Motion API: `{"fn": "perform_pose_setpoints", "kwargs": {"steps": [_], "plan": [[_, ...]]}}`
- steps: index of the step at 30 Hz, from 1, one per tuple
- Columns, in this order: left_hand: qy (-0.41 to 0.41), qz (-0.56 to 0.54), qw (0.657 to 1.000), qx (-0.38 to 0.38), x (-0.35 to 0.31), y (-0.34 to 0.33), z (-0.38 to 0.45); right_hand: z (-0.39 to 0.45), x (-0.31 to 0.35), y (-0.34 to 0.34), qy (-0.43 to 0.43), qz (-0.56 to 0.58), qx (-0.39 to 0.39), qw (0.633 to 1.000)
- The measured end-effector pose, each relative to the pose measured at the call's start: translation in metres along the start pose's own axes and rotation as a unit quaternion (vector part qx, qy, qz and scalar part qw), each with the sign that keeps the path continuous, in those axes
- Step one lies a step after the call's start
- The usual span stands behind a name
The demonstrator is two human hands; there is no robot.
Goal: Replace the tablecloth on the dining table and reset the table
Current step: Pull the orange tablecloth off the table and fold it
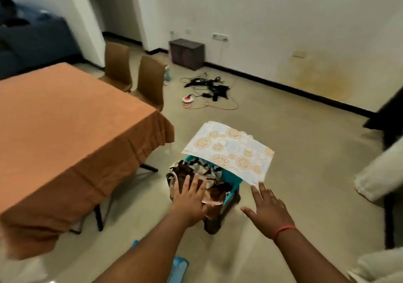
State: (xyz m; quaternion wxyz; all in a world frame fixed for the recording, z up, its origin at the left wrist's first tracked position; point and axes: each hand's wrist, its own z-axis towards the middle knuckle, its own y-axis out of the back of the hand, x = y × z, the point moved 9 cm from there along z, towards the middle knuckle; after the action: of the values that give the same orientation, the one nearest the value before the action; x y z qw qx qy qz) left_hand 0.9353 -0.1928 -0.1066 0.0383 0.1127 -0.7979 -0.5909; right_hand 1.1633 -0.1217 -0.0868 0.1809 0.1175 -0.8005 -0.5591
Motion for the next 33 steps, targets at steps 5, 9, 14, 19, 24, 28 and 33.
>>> {"fn": "perform_pose_setpoints", "kwargs": {"steps": [5,9,14,19,24,28,33], "plan": [[0.12,-0.047,0.992,-0.002,0.055,-0.001,0.005,0.096,0.046,0.004,0.113,-0.038,0.045,0.992],[0.238,-0.077,0.968,0.004,0.124,-0.015,-0.02,0.143,0.121,0.002,0.199,-0.041,0.058,0.977],[0.332,-0.104,0.937,-0.015,0.211,-0.014,-0.045,0.189,0.212,-0.003,0.257,-0.056,0.085,0.961],[0.425,-0.113,0.897,-0.04,0.31,-0.016,-0.073,0.238,0.317,-0.018,0.296,-0.055,0.104,0.948],[0.527,-0.16,0.833,-0.053,0.393,-0.02,-0.09,0.3,0.403,-0.02,0.306,-0.065,0.114,0.943],[0.592,-0.213,0.775,-0.064,0.482,-0.03,-0.093,0.39,0.48,-0.013,0.28,-0.04,0.122,0.952],[0.638,-0.251,0.725,-0.061,0.594,-0.047,-0.073,0.523,0.558,-0.015,0.245,-0.045,0.079,0.965]]}}
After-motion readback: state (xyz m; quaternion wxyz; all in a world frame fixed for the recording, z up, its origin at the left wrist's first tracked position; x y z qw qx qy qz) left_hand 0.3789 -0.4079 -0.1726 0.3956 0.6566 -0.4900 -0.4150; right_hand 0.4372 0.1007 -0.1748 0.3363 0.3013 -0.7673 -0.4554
